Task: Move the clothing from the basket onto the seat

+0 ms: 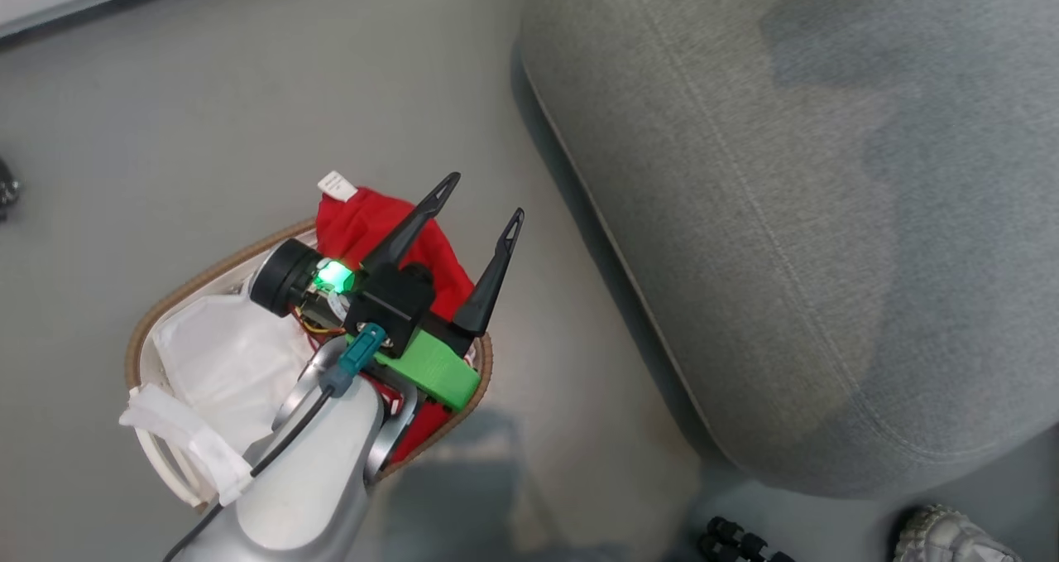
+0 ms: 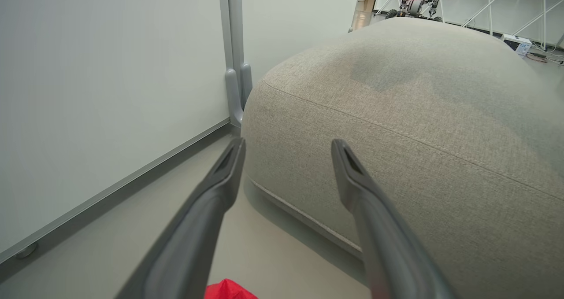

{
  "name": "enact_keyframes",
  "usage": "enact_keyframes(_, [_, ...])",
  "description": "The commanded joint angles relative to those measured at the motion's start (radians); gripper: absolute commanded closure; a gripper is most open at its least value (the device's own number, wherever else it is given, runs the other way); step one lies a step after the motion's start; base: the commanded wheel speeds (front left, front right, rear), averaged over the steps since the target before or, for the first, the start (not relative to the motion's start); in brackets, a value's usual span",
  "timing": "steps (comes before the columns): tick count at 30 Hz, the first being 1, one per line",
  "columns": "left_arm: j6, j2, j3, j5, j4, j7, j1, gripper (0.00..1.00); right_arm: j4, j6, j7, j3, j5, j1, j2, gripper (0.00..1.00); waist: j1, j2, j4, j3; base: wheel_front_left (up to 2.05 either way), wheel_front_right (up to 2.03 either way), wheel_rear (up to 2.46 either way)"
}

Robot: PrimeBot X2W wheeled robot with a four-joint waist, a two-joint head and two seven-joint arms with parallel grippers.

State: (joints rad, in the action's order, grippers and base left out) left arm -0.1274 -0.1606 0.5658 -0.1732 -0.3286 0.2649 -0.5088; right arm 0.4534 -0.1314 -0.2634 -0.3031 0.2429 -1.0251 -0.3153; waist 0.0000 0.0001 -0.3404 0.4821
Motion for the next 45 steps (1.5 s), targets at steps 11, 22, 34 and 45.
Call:
enact_keyframes(11, [-0.004, -0.003, -0.004, -0.027, 0.004, -0.001, -0.063, 0.00, 0.129, 0.001, -0.002, -0.366, 0.191, 0.111, 0.143, 0.40, 0.0000, -0.0001, 0.165, 0.167, 0.00, 0.00, 0.00])
enact_keyframes(22, [-0.002, 0.018, -0.080, -0.025, -0.058, -0.001, 0.043, 0.00, 0.063, 0.001, -0.003, -0.344, 0.134, 0.434, 0.215, 0.00, 0.0000, -0.0001, 0.138, 0.004, 0.00, 0.00, 0.00])
enact_keyframes(34, [0.021, 0.070, -0.227, -0.017, -0.110, -0.001, 0.214, 0.00, -0.050, 0.001, -0.003, -0.114, -0.080, 0.629, 0.239, 0.00, 0.0000, -0.0001, 0.232, -0.200, 0.00, 0.00, 0.00])
enact_keyframes(45, [0.049, 0.092, -0.403, -0.008, -0.147, -0.001, 0.308, 0.00, -0.061, 0.001, -0.003, 0.085, -0.182, 0.675, 0.259, 0.00, 0.0000, -0.0001, 0.369, -0.315, 0.00, 0.00, 0.00])
